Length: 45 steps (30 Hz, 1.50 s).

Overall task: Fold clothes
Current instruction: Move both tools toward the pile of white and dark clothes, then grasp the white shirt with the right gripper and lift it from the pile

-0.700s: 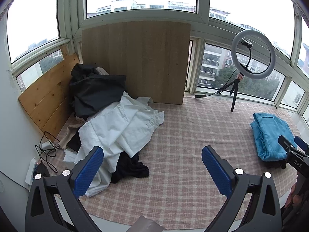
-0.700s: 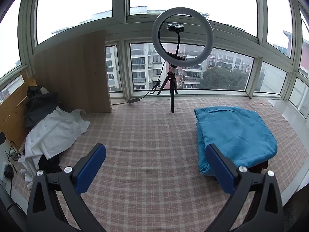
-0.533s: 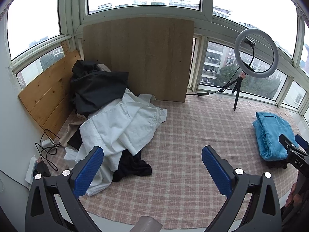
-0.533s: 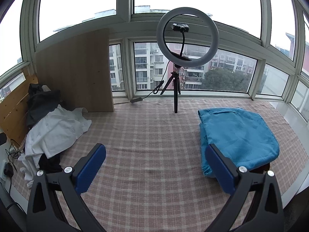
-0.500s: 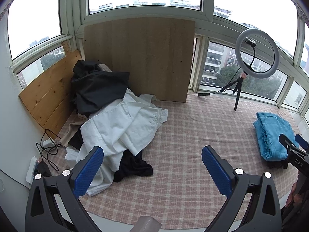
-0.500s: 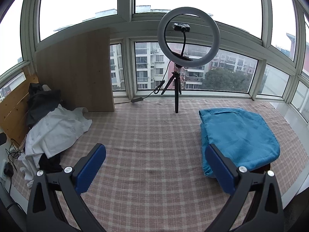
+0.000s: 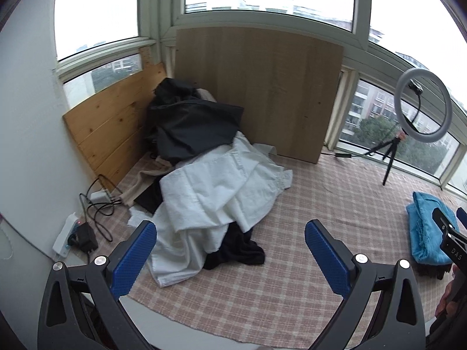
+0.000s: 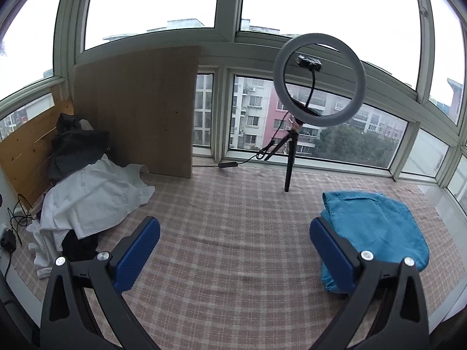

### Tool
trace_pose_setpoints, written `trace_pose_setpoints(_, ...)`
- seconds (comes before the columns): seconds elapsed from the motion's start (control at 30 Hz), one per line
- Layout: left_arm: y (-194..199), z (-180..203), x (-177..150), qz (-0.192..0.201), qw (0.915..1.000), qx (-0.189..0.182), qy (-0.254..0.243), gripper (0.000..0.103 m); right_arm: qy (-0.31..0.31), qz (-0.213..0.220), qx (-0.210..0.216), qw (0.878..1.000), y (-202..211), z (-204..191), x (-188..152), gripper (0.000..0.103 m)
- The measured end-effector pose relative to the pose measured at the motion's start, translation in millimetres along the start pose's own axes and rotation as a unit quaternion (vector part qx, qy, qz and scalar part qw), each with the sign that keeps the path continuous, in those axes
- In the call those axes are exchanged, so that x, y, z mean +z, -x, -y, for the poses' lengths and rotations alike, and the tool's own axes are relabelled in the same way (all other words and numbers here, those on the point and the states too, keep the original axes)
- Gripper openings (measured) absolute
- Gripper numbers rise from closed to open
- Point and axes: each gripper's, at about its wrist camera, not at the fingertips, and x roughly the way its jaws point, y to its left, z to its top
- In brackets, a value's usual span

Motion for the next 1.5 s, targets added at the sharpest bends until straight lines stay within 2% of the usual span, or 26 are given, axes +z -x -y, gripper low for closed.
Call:
trace_pose_setpoints(0.17,9,-31,-10,0.004,0.9983,0.041,0.04,0.102,-0.002,-0.014,0.087,0.996,-13,-13,3,0.103)
trace_pose_setpoints(0.37,30,-66,-26,0.004,0.9909,0.11,0.077,0.102,0.018,-0.033,0.172,0.984,-39,-52,5,0.103)
trace_pose_setpoints(0.5,44,-86,-36,0.003,0.9853,0.137,0.102,0.102,0.042,-0.041,0.205,0.977,-50,-84,7,0.103)
trace_pose_setpoints(0.63,48,-101,-37,0.003,0.9833,0.153,0.099,0.102,0.052,-0.061,0.238,0.968,-62,-118,11,0.103)
trace_pose_setpoints(0.77,41,-119,-26,0.011,0.9859,0.134,0.099,0.102,0.049,-0.076,0.256,0.962,-70,-145,19,0.103)
trace_pose_setpoints(0.9,22,-134,-4,0.011,0.9908,0.104,0.085,0.102,0.059,-0.06,0.224,0.971,-72,-183,31,0.103)
trace_pose_setpoints(1.0,9,-146,14,0.019,0.994,0.081,0.071,0.102,0.041,-0.061,0.233,0.97,-84,-203,40,0.103)
trace_pose_setpoints(1.23,-28,-176,43,0.021,0.9959,0.047,0.074,0.102,0.013,-0.119,0.232,0.965,-142,-248,32,0.103)
trace_pose_setpoints(1.5,-71,-190,53,0.001,0.9972,0.025,0.07,0.102,0.067,-0.177,0.211,0.959,-226,-322,10,0.103)
